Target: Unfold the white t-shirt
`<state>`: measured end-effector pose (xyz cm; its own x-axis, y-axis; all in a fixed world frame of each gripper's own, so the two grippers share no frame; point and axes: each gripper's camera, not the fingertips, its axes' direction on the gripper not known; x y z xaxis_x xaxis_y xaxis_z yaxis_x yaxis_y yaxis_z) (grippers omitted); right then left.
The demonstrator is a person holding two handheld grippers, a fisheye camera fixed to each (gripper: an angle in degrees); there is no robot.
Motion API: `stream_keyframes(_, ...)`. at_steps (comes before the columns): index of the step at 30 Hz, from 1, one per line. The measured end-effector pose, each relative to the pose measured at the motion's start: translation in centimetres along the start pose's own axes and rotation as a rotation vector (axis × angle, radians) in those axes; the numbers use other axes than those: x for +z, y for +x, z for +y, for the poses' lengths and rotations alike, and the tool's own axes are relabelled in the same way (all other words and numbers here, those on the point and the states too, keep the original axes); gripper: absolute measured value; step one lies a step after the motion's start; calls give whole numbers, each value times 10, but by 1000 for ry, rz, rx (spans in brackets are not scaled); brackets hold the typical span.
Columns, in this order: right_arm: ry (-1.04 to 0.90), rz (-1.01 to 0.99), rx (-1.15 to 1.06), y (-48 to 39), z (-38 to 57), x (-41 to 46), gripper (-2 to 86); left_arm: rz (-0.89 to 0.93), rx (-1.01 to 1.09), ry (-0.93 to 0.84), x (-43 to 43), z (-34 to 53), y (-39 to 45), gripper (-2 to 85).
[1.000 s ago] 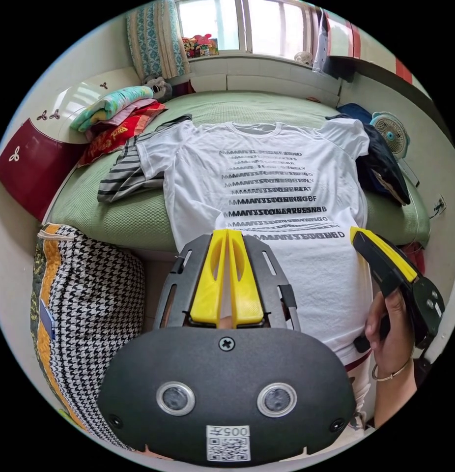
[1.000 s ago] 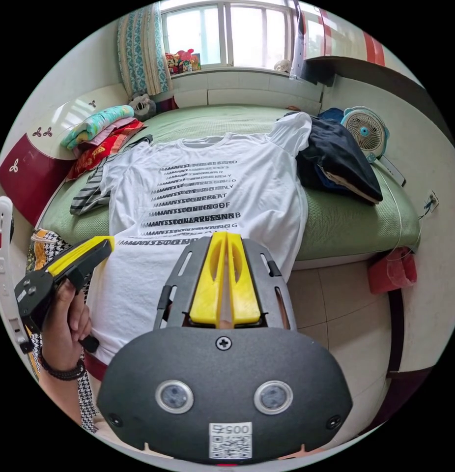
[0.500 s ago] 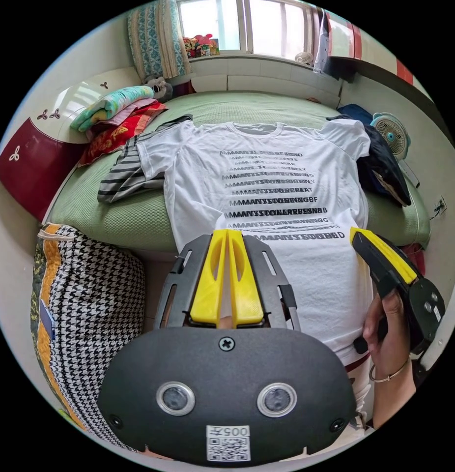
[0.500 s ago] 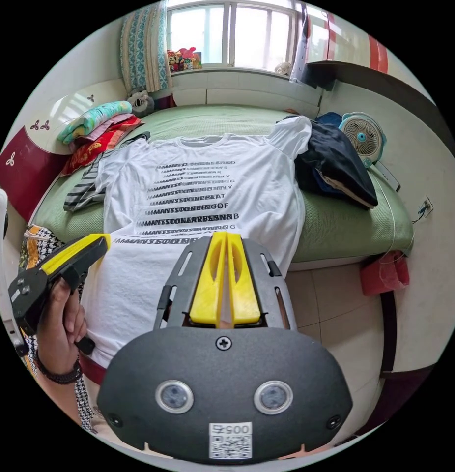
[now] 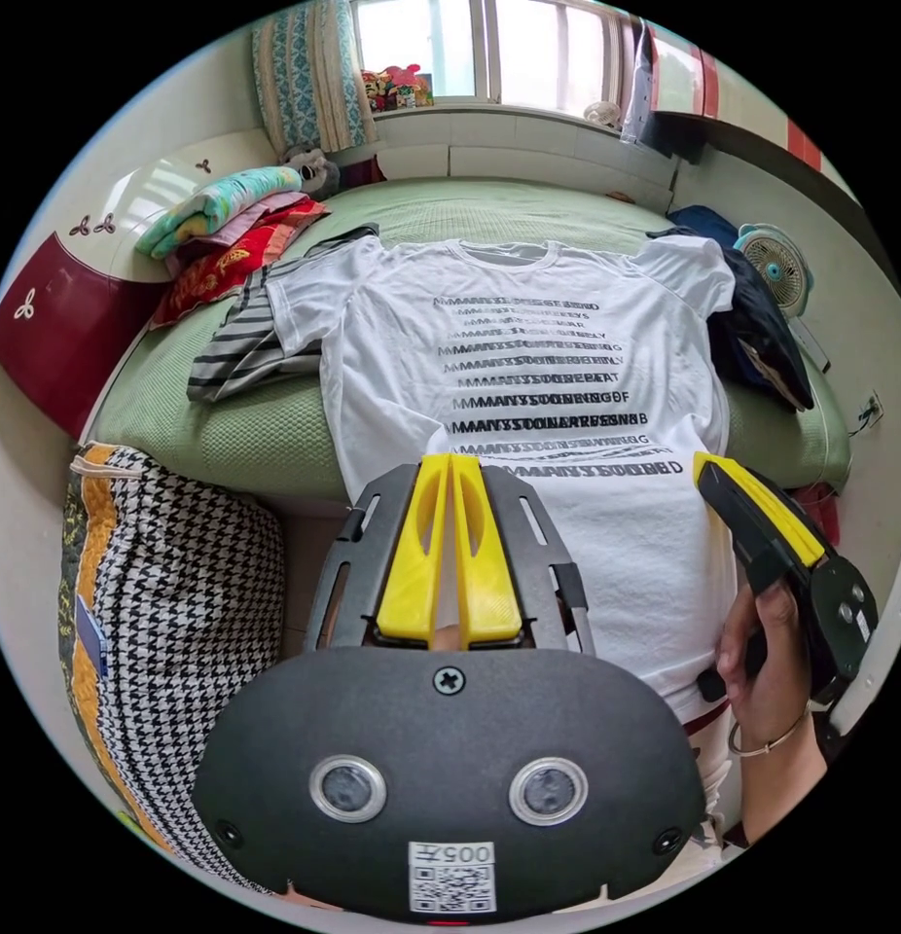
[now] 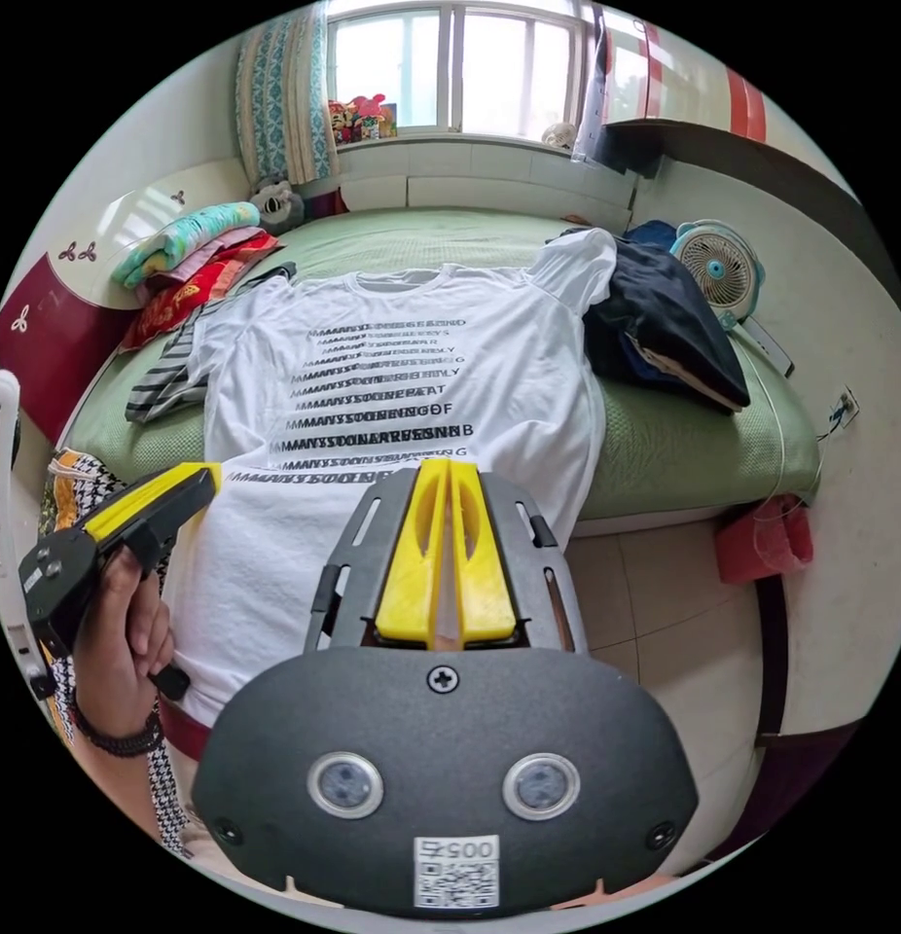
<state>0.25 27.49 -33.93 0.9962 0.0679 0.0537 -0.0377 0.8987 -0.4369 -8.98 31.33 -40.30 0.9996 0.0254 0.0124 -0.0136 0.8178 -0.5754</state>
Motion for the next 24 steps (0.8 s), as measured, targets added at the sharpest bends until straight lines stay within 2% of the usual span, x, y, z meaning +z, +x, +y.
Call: stream_keyframes(24, 4, 53, -31, -18, 1, -4, -9, 33, -11, 7, -7, 9, -10, -6)
